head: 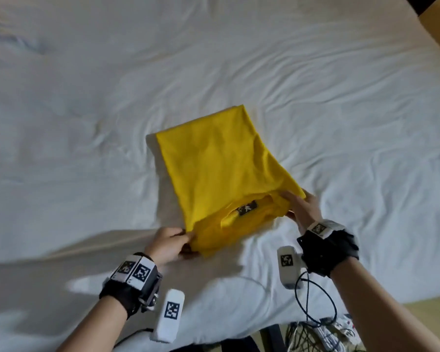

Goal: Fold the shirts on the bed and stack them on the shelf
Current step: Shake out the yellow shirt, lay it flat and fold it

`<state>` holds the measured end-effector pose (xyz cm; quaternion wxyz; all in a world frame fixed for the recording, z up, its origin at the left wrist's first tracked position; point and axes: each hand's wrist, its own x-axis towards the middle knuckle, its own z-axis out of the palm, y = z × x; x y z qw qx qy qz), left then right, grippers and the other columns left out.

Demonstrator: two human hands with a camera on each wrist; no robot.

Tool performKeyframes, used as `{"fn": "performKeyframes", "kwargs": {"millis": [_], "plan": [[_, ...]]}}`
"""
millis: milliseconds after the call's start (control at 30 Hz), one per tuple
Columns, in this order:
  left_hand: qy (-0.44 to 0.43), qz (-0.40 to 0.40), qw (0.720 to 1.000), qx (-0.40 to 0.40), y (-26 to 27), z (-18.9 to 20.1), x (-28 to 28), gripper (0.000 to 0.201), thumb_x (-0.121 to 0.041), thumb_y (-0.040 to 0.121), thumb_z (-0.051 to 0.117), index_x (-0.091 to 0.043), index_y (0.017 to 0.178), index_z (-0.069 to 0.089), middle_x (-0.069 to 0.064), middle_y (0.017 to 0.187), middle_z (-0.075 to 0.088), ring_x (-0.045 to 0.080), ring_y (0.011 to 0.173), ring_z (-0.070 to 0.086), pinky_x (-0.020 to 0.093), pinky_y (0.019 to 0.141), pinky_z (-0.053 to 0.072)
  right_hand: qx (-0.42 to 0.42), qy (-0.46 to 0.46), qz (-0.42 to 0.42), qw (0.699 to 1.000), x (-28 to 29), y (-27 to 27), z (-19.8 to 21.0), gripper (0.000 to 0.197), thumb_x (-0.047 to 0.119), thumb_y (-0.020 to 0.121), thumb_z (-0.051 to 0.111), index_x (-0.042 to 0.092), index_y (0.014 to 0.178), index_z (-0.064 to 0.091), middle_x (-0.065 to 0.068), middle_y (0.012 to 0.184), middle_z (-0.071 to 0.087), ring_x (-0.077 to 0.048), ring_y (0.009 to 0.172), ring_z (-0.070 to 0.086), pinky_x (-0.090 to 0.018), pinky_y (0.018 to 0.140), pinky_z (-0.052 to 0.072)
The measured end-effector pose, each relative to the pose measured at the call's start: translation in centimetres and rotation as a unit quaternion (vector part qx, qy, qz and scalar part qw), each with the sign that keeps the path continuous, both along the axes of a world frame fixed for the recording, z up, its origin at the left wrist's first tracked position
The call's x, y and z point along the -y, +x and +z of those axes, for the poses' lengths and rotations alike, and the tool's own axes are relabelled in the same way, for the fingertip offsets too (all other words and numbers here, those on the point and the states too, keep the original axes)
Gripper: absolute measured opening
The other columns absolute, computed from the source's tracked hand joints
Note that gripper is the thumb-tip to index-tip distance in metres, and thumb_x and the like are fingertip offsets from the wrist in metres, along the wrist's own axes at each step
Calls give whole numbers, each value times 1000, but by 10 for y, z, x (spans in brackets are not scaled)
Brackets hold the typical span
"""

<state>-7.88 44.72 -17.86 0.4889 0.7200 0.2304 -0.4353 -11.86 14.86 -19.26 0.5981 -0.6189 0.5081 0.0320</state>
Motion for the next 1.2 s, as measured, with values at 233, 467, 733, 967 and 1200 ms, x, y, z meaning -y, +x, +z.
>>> {"fn": "performKeyframes", "kwargs": {"millis": [233,467,733,967,1200], "plan": [[251,-179,899,312,51,17,57,24,-36,91,61,-17,106,64,6,113,66,31,108,59,39,90,48,0,180,-185,966,-36,-50,-15,30,19,79,78,0,99,67,-17,89,72,-28,83,69,-40,81,58],[135,-421,781,442,122,3,187,42,-8,94,50,-15,135,50,4,146,44,24,135,39,35,108,34,-26,237,-156,959,-82,-23,-22,66,45,47,94,11,99,70,-12,97,74,-30,90,70,-46,80,58],[256,-720,507,398,143,-27,240,67,-1,89,46,-21,150,26,-1,158,21,20,148,10,58,117,-1,-56,203,-52,976,-83,4,-32,49,27,56,94,9,87,61,-2,77,65,-12,59,61,-41,70,60],[315,-700,512,385,161,-20,259,40,-8,90,48,-18,128,52,3,134,49,23,134,36,60,116,0,-147,138,87,976,-19,-10,-35,60,44,54,92,10,91,58,-11,102,68,-27,86,65,-43,73,58],[325,-483,736,346,186,-24,262,36,-17,95,48,-15,131,48,10,140,47,31,131,41,57,110,24,-126,-127,165,970,150,46,19,35,45,72,79,16,66,60,-4,70,57,-21,65,54,-29,54,36]]}}
